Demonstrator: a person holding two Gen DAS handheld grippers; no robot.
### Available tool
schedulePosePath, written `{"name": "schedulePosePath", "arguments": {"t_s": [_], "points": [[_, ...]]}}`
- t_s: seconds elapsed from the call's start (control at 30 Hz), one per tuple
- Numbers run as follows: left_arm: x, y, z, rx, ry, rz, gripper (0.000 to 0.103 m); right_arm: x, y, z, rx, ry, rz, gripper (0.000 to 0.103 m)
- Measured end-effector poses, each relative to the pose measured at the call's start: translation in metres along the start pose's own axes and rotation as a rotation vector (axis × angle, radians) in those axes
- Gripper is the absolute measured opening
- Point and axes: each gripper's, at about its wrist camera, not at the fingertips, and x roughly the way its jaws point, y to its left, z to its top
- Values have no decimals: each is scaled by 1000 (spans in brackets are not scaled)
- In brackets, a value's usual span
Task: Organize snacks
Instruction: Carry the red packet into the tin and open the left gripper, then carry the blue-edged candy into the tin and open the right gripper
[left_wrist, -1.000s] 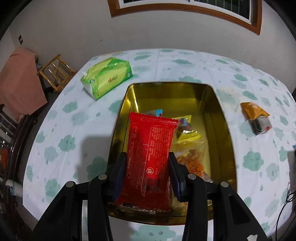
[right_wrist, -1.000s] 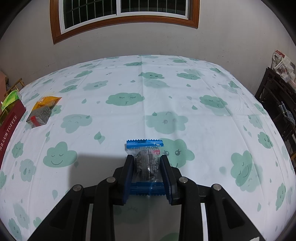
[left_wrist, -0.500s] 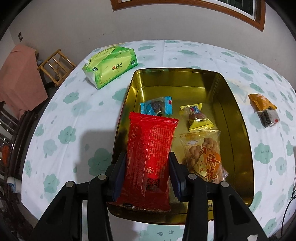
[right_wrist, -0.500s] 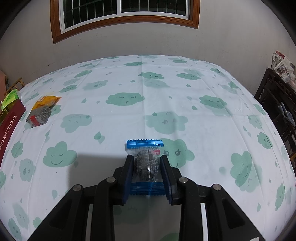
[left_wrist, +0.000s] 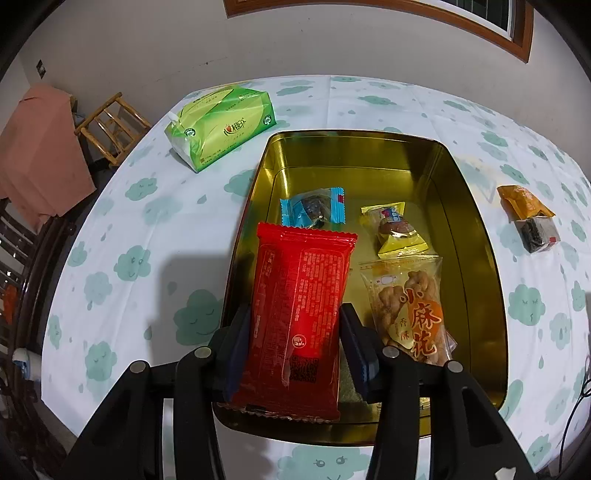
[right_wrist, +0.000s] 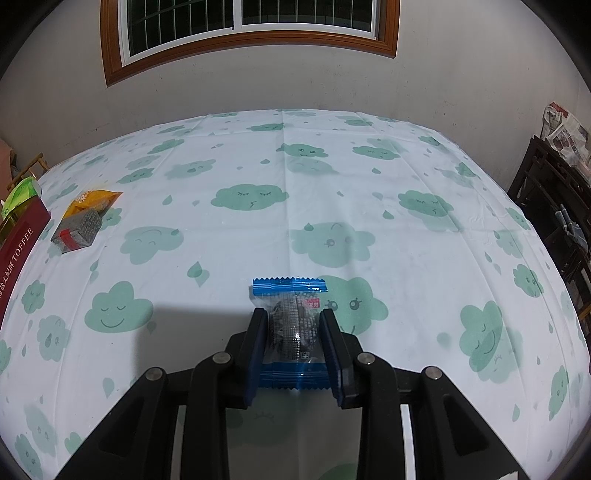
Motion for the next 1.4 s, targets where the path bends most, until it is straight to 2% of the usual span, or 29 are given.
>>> {"name": "schedulePosePath", "arguments": {"t_s": [0.2, 0.4, 0.6, 0.83, 1.17, 1.4], "points": [[-5, -1, 1, 3, -12, 9, 48, 0, 0, 0, 0, 0, -1, 31], [-13, -5, 1, 8, -29, -2, 57, 0, 0, 0, -1, 0, -1, 31], [-21, -8, 1, 17, -54, 2, 61, 0, 0, 0, -1, 0, -1, 31], [-33, -5, 0, 0, -81, 2, 62, 0, 0, 0, -1, 0, -2, 31], [-46, 4, -11, -37, -105, -9, 71, 0, 0, 0, -6, 4, -9, 31], [-47, 2, -16, -22, -118, 22, 76, 1, 3, 4, -31, 34, -46, 29]]}}
